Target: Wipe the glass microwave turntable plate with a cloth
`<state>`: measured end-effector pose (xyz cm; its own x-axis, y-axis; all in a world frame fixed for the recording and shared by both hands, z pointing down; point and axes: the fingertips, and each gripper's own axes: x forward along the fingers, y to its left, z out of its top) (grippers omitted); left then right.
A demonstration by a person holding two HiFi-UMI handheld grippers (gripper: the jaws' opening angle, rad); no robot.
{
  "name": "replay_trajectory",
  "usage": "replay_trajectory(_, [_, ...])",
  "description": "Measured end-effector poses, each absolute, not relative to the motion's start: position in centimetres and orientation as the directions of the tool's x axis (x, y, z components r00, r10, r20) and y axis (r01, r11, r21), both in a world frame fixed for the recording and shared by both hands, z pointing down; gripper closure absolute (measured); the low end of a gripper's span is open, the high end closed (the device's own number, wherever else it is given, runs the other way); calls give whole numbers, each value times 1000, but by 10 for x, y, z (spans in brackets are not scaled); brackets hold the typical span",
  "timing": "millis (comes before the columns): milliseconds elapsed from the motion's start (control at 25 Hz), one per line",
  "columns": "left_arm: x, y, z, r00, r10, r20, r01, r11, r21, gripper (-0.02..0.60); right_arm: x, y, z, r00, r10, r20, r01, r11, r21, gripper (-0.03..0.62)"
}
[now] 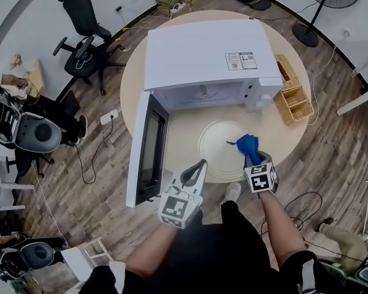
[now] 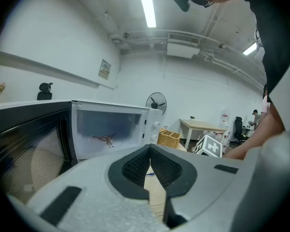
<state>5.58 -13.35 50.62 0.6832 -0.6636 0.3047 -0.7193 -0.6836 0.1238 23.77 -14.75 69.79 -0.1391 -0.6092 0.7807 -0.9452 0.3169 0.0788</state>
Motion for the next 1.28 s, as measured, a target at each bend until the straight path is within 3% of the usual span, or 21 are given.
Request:
replay_trajectory(560, [55,-132,495,686,-667,291,-716,-690,107,575,256,-151,673,-114,-662,740,-967,245,71,514])
replay_trajectory(880, [50,-138,482,680,-686,259,-725,-682,97,577,232,-169,551,-188,-851,490,-962,260,83,514])
replay_trajectory(1280, [36,-162,430,658,-738,146,-751,-658,60,577,194,-175,385,-286,-950,126,-949,299,103,514])
